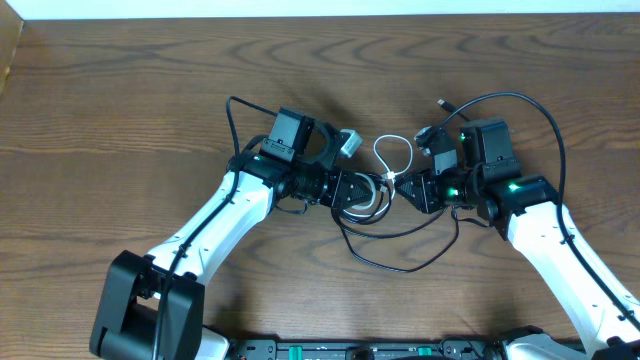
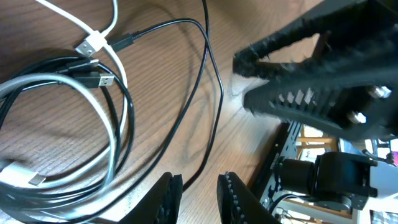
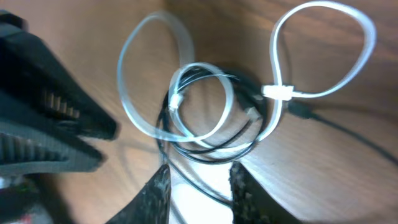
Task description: Untangle cables
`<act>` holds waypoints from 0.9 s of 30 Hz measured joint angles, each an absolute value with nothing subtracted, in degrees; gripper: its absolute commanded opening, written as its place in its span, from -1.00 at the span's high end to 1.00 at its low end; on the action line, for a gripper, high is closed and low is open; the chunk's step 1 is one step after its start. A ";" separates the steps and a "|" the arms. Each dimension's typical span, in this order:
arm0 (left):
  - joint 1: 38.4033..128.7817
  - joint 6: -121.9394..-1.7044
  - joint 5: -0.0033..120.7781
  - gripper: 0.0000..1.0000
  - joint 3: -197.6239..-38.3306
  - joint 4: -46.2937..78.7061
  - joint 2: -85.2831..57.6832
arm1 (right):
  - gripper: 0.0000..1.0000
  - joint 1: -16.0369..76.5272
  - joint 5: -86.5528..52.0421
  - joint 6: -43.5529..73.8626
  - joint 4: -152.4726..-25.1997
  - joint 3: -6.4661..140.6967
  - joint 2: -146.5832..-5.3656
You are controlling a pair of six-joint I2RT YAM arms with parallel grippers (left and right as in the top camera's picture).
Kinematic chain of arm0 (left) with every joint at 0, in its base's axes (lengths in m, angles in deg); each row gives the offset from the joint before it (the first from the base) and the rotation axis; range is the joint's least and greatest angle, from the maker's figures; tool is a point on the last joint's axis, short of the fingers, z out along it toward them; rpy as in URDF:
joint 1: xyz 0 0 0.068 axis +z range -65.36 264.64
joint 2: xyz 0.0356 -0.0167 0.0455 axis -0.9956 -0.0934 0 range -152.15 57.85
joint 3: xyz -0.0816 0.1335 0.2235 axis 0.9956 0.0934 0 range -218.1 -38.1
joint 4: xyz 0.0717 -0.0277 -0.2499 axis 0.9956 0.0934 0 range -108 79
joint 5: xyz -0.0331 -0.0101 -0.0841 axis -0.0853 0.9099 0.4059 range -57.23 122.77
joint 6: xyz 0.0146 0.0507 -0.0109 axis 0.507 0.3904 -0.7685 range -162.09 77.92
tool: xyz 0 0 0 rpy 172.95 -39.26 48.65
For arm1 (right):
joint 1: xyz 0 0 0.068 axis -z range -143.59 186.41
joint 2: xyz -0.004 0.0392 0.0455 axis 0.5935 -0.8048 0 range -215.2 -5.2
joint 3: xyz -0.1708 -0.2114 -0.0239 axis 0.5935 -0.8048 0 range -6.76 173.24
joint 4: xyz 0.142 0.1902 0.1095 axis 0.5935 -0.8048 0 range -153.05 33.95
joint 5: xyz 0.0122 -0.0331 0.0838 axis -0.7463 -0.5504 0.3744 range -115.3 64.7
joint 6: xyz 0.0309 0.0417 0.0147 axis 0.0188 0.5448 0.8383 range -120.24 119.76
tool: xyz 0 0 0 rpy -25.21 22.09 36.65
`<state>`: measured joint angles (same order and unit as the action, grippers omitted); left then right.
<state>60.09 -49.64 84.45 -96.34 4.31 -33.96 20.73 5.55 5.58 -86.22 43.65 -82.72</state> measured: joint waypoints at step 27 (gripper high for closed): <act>59.98 -55.73 49.44 0.05 -96.32 12.39 -38.75 | 0.36 20.73 -2.36 8.95 -94.42 43.65 -82.83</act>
<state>59.98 -55.73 49.44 -96.32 12.39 -38.75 20.73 -2.36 8.95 -94.42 43.65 -82.83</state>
